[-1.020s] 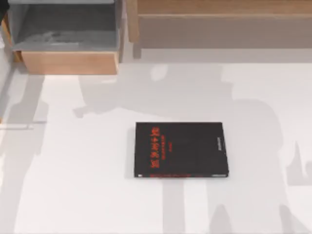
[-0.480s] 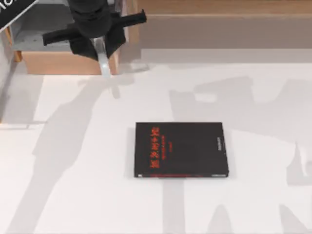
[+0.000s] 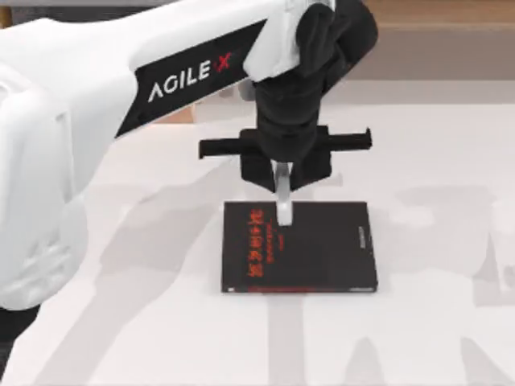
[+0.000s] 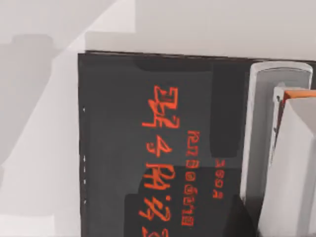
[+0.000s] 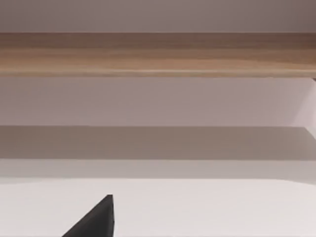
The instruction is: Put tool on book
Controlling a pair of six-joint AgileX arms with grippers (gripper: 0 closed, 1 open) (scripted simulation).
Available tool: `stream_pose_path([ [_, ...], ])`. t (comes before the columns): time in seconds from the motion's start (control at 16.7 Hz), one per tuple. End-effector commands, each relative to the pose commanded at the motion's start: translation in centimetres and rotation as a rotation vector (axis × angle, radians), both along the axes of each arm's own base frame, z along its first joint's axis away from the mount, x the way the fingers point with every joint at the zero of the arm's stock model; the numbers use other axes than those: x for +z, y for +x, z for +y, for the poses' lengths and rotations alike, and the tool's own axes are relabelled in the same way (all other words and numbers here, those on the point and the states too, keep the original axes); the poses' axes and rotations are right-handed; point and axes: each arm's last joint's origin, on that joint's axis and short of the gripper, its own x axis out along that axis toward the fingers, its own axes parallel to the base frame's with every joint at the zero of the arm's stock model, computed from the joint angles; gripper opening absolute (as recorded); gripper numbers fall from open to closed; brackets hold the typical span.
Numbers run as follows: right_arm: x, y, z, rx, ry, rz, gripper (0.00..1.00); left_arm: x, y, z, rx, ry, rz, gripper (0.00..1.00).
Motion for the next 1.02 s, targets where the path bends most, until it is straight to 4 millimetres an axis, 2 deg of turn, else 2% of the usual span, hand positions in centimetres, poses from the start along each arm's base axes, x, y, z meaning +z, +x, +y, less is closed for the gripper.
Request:
stream_pose_path([
  [0.24,0.0,0.0,0.0,0.000,0.000,0.000,1.00,-1.4,-2.0,-2.1,-0.044,0.020,0.018,0.00],
  [0.6,0.0,0.0,0.0,0.000,0.000,0.000,1.00,-1.3,-1.9,-2.0,-0.042,0.017,0.016,0.00],
  [0.84,0.0,0.0,0.0,0.000,0.000,0.000,1.00,-3.8,-1.8,-2.1,-0.044,0.017,0.016,0.00],
  [1.02,0.0,0.0,0.0,0.000,0.000,0.000,1.00,-4.4,-1.8,-2.1,-0.044,0.020,0.019,0.00],
])
